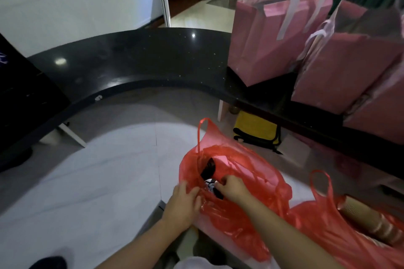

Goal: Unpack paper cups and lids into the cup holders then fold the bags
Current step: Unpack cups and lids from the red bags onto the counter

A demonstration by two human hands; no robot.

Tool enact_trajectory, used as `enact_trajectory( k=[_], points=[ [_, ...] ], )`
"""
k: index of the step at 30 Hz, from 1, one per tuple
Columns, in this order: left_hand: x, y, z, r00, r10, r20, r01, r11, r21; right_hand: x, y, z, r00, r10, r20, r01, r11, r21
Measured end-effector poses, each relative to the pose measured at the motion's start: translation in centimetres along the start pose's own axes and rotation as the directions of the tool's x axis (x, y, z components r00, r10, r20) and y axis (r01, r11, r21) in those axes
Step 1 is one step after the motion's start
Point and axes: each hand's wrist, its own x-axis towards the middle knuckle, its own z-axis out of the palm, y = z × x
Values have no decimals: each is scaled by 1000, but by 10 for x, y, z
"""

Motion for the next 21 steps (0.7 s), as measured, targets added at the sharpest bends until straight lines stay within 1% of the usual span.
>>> enact_trajectory(
  k=[3,5,7,10,13,16,18,19,21],
  points=[
    [10,-2,2,987,89,137,-76,993,-95,2,-1,2,998,25,57,-29,998,64],
    [15,-3,5,979,106,177,-80,985,-150,6,-2,1,994,59,94,-69,991,114],
    [18,-4,5,974,117,193,-79,978,-194,9,-2,-3,986,113,120,-133,975,179],
    [23,-8,2,973,125,194,-70,961,-269,10,-1,-10,959,190,209,-246,926,286],
    [26,-9,1,975,131,181,-78,958,-276,9,0,-15,922,245,300,-355,845,400],
    [30,-7,-1,972,141,185,-86,957,-277,7,1,-18,890,289,352,-430,787,443],
    [32,-6,0,975,132,179,-81,960,-268,7,-1,-21,896,295,332,-423,796,433],
    [33,-5,0,979,117,165,-71,963,-261,7,-2,-23,912,289,292,-390,831,398],
    [35,-4,-2,990,86,109,-58,969,-240,6,-5,-33,953,260,154,-290,928,233]
  ],
)
